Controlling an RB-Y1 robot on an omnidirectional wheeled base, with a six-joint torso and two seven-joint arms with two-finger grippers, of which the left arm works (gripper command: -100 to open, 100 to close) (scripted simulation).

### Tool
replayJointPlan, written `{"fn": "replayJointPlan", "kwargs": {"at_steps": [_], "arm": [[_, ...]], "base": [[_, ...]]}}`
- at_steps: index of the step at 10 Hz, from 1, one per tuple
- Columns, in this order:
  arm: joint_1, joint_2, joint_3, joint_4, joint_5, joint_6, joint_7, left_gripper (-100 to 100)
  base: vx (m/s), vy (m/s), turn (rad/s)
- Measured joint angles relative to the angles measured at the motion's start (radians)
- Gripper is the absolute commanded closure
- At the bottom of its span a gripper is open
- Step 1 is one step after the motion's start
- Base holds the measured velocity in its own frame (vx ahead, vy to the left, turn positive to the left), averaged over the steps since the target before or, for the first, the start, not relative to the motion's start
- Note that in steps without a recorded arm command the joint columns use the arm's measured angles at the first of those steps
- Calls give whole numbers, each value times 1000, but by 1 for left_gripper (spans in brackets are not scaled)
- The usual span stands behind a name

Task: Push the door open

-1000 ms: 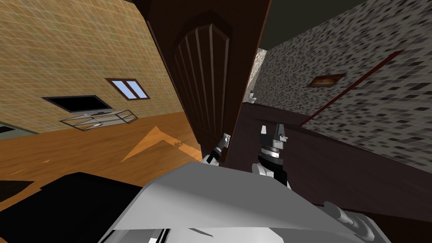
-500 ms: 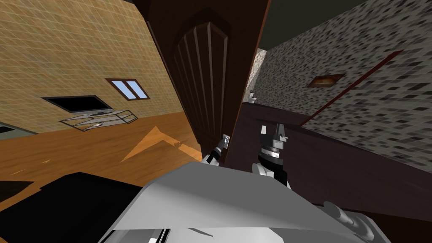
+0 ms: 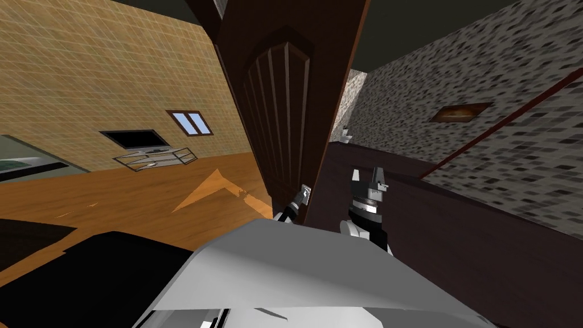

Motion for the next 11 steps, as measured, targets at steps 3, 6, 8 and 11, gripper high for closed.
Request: {"fn": "replayJointPlan", "kwargs": {"at_steps": [3, 6, 8, 11], "arm": [[33, 2, -43, -25, 9, -6, -33, 100], [73, -8, -76, -48, 19, -14, -69, 100], [102, -21, -97, -60, 27, -17, -91, 100], [123, -46, -109, -67, 35, -30, -112, 100]], "base": [[194, -103, 232], [158, -135, 218], [157, -180, 242], [80, -103, 106]]}}
